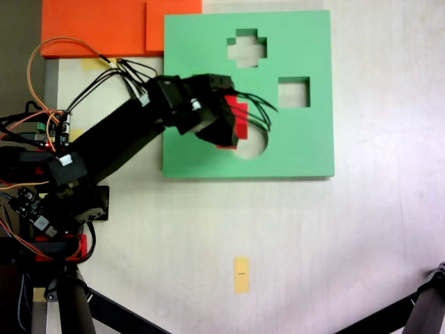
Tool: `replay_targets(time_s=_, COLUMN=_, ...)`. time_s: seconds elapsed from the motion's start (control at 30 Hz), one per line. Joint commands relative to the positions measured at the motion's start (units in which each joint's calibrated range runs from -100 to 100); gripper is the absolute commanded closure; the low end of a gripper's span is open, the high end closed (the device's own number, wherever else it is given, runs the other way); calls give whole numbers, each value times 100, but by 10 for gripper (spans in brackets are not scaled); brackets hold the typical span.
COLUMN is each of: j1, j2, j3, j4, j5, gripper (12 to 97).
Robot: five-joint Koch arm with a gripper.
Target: Put the cross columnar block into the corresponding hole
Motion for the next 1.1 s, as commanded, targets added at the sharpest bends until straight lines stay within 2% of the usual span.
replay_targets(time_s=0.0, j1=215, j2=347, j3=754, j4=-117, j5=122, gripper=621)
replay_targets(time_s=0.13, j1=488, j2=1101, j3=1363, j4=-117, j5=205, gripper=621)
replay_targets(time_s=0.4, j1=630, j2=2051, j3=1861, j4=37, j5=899, gripper=617)
replay_targets(time_s=1.07, j1=772, j2=3573, j3=2011, j4=2579, j5=767, gripper=600)
